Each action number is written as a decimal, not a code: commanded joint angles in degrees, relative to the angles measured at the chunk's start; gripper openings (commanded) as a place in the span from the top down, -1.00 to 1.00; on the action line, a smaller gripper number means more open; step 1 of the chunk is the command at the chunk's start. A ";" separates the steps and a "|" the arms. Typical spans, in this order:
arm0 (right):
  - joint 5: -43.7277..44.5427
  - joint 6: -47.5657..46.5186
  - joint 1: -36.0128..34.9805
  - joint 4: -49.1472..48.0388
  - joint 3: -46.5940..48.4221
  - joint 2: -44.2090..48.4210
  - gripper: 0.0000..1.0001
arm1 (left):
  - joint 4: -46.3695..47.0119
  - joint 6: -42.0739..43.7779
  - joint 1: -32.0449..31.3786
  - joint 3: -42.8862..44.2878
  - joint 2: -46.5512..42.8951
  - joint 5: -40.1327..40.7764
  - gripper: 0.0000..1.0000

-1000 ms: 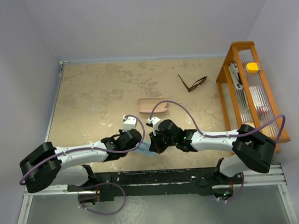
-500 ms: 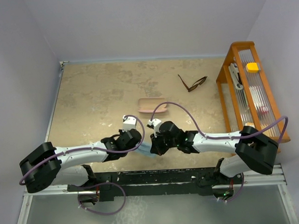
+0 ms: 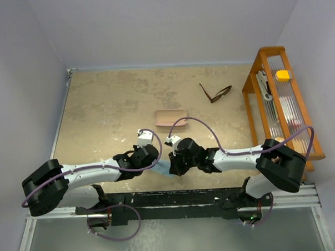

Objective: Organize the sunglasses
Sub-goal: Fold the glasses cleaning cloth at the center of the board.

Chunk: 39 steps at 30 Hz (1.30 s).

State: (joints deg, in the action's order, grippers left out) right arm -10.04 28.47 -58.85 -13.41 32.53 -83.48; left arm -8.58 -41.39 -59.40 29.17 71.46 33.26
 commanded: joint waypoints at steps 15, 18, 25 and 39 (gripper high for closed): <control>0.54 -0.16 -0.30 -2.71 0.26 -2.05 1.00 | 1.82 -0.42 -0.37 0.30 -0.56 0.41 1.00; 0.50 -0.19 -0.37 -2.91 0.07 -2.27 1.00 | 1.68 -0.45 -0.36 0.28 -0.70 0.41 1.00; -0.09 0.26 -0.54 -3.03 -0.36 -0.91 0.69 | 1.64 -0.61 -0.37 -0.05 -0.75 0.49 1.00; 0.44 0.97 -1.78 -0.94 0.14 2.59 0.50 | 1.79 -0.63 -0.37 -0.12 -0.82 0.41 1.00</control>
State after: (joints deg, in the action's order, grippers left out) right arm -10.02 29.06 -60.03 -14.33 32.42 -83.20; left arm -8.23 -41.39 -59.40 29.15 71.46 33.23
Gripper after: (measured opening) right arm 0.244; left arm 0.002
